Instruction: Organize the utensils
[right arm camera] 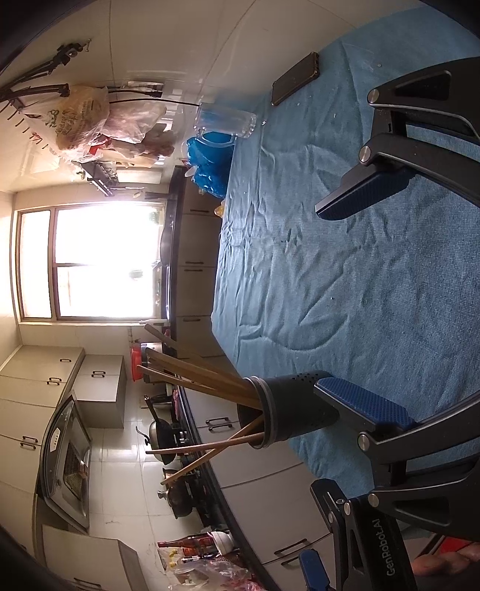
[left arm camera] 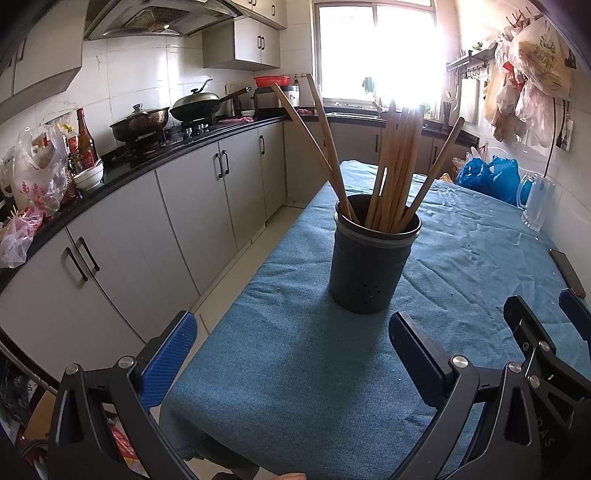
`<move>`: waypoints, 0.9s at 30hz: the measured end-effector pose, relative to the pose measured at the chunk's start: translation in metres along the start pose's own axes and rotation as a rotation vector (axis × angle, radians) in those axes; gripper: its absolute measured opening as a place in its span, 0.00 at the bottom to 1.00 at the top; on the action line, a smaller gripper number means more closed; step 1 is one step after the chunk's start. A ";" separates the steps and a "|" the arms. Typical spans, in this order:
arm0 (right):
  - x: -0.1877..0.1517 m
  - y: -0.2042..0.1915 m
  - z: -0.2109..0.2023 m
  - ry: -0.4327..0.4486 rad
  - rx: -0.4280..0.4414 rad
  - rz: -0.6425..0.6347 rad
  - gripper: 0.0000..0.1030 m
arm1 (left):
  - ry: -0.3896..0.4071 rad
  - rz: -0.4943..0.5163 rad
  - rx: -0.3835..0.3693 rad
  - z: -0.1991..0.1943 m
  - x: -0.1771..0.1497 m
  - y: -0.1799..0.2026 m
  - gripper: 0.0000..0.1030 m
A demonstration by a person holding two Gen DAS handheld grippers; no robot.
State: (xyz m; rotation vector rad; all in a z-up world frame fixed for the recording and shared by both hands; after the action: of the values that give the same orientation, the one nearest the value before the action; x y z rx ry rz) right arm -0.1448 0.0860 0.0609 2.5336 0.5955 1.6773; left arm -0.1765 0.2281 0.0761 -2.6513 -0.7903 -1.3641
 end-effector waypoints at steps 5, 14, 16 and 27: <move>0.001 0.000 -0.002 0.005 -0.002 -0.001 0.88 | -0.002 -0.006 -0.003 0.000 -0.001 -0.001 1.00; 0.003 -0.001 -0.008 0.034 -0.007 0.004 0.89 | 0.000 -0.020 -0.009 -0.001 0.001 -0.004 1.00; 0.004 -0.001 -0.007 0.037 -0.007 0.001 0.89 | 0.001 -0.023 -0.008 -0.001 0.001 -0.004 1.00; 0.006 -0.009 -0.005 0.034 0.013 -0.027 0.89 | -0.001 -0.033 -0.007 0.000 0.003 -0.006 1.00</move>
State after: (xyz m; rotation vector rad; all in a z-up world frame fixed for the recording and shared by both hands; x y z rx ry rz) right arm -0.1497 0.0953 0.0654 2.4986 0.6418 1.7161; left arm -0.1785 0.2347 0.0774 -2.6560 -0.8345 -1.3750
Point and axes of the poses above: each gripper's, at about its wrist camera, not at the fingertips, and z roughly the way its jaws point, y to its right, x to its top, the point moved 3 cm from there along z, roughly the way its jaws point, and after that the axes turned 15 degrees about -z, right-handed, at the moved point
